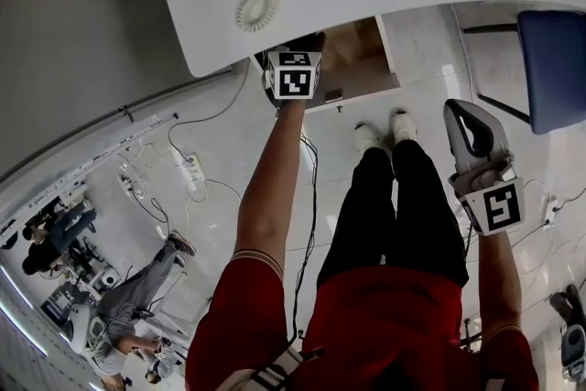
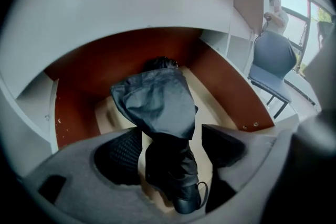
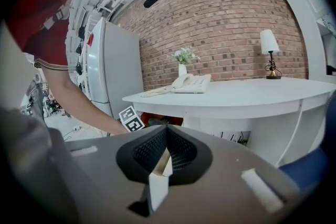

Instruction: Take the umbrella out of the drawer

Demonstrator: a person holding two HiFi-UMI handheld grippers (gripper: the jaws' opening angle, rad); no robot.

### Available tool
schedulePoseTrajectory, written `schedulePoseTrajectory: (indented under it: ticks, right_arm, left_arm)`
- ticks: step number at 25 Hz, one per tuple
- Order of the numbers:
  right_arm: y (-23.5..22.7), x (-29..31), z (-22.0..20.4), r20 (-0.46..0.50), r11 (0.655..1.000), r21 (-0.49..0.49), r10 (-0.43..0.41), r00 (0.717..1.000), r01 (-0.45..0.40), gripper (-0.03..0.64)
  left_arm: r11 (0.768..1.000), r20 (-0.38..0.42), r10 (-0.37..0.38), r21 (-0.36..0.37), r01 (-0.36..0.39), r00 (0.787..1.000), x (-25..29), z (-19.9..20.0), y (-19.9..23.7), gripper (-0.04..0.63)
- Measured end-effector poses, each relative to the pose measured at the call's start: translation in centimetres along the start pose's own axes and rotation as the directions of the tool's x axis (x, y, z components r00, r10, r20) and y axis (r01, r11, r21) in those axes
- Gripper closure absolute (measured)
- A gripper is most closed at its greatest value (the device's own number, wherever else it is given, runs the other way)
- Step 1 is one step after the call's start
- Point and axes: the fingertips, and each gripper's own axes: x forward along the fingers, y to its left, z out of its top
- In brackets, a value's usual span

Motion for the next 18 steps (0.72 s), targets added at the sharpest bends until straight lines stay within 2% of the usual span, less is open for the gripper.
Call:
schedulePoseTrajectory:
  ticks: [6, 12, 18]
  right_arm:
    - [-0.7, 0.2, -1.0, -0.021, 1.000, 0.012, -0.017, 1.000, 0.017, 0.604]
    - [-1.5, 0.4, -1.2, -0.028, 0.999, 0.025, -0.035, 0.999, 0.036, 0.604]
    - [-1.7, 0.7, -1.2, -0.031, 0.998, 0.035, -0.049, 0.998, 0.050, 0.604]
  left_arm:
    - [1.000, -0.026, -0.006, -0.002, 0.006, 1.000, 2.6, -0.8, 0.4, 0.238]
    - [1.000, -0.086, -0.005, 0.005, 0.006, 0.996, 3.6, -1.3, 0.7, 0.238]
    - [0.999, -0.103, 0.036, 0.027, -0.033, 0.994, 3.9, -1.5, 0.8, 0.258]
